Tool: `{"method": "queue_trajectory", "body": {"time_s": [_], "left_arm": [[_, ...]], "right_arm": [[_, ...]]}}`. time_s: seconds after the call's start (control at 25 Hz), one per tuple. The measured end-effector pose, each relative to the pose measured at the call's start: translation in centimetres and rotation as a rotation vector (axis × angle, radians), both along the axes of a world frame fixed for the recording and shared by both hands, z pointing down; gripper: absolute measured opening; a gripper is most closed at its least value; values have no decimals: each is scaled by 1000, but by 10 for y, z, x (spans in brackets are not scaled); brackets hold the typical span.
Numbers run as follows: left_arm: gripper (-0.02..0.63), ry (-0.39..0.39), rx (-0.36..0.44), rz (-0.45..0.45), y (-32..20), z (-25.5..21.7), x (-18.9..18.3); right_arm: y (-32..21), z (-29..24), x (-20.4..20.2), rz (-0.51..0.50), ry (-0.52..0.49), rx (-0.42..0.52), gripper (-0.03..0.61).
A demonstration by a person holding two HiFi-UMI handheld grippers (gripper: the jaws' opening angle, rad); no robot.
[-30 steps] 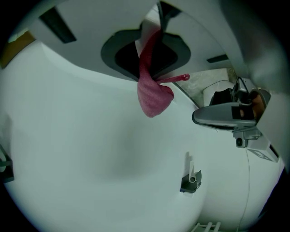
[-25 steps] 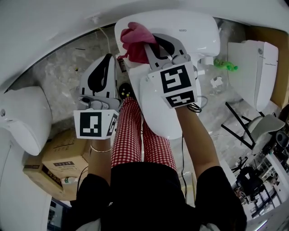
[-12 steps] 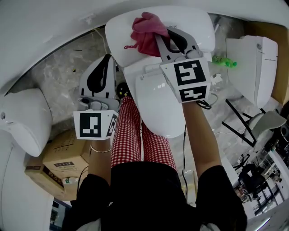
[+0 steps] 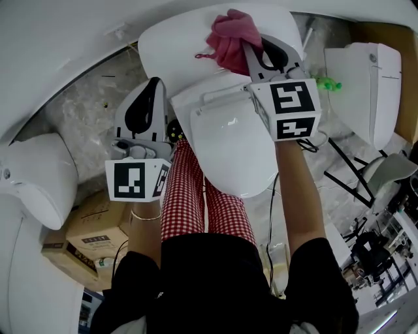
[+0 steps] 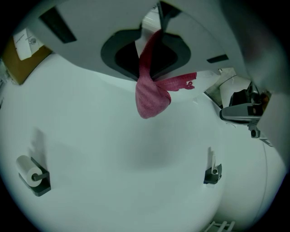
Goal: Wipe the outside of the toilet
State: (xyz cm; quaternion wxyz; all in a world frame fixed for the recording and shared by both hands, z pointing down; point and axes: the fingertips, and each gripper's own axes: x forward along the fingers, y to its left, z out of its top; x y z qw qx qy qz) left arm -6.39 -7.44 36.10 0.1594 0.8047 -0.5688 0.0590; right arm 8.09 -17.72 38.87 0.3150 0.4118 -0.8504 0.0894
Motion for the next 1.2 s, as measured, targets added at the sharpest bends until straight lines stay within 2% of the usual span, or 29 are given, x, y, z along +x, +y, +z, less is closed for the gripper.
{"method": "queue_trajectory", "body": {"time_s": [0.64,1.0,1.2], "left_arm": [[11,-7,-8,37,-9,3,30],[11,-16,-5,53,-17,2,37],[11,-11,-9,58,-14,3,40]], "right_arm": [[-18,6,70,117,12,8,60],[-28,20,124,232,45,-2,60],[-27,23,136,253,55,2,60]]}}
